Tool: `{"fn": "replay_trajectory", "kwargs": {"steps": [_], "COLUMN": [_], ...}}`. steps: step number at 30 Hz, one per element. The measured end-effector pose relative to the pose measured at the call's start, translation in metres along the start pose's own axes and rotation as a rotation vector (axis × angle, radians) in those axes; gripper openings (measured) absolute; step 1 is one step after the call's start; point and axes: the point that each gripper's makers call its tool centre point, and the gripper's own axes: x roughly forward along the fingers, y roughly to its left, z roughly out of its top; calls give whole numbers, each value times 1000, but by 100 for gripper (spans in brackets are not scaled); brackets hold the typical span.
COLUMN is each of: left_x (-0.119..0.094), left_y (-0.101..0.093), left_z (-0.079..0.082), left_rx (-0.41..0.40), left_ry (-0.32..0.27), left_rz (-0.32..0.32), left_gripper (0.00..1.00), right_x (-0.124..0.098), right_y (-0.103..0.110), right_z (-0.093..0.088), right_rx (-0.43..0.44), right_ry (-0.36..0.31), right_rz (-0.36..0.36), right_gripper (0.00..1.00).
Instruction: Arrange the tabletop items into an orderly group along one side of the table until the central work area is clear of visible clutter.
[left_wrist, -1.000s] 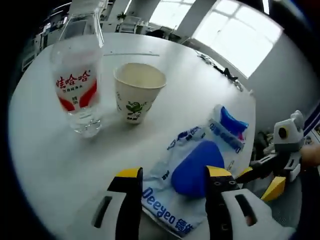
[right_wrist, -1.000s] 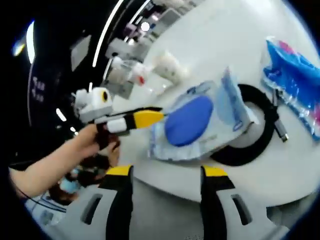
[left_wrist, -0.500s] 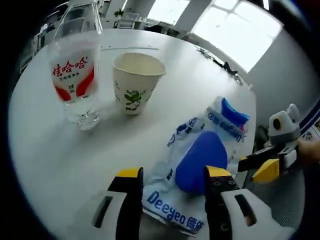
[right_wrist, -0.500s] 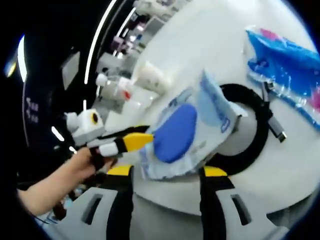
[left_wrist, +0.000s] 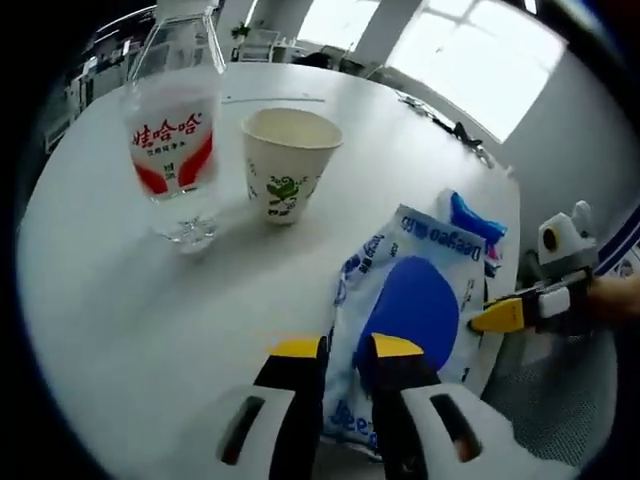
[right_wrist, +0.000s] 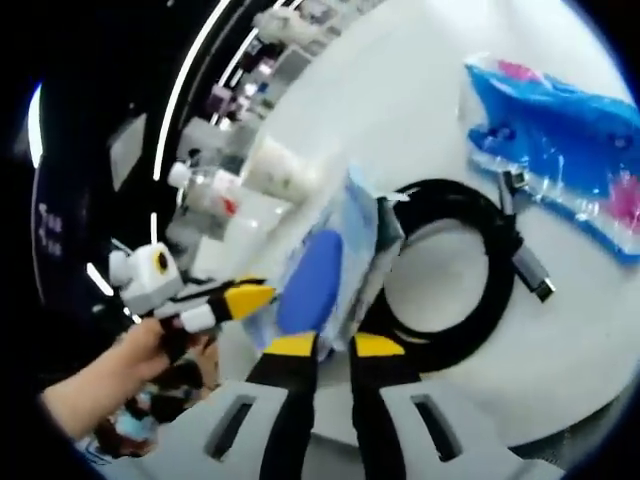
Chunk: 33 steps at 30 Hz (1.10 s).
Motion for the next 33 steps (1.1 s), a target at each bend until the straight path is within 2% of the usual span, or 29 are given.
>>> {"fn": "replay_trajectory", "kwargs": {"steps": [6,12,19,24,33], "left_x": [-1,-1,-4,-10,-14], "left_y": [-3,-5,-8,-12,-10], "left_z": [-1,-1,-4,-1,3], "left_rx": [7,-6,-10,-10,-25], "left_ry": [-13,-9,6,-29,-60], "left_rz": [2,-5,-4,-4,4], "left_gripper": [4,2,1,0,0], "right_x": [1,0,-1,-5,-8], "right_y": [-4,-2,2,8,15], "right_z": [-2,0,1,6,11], "right_rx": [-2,2,-20,-76,-116], "right_ry": [9,10,10,-8,-18], "right_rz": [-24,-11,3,20,42], "right_gripper": [5,0,0,0,0]}}
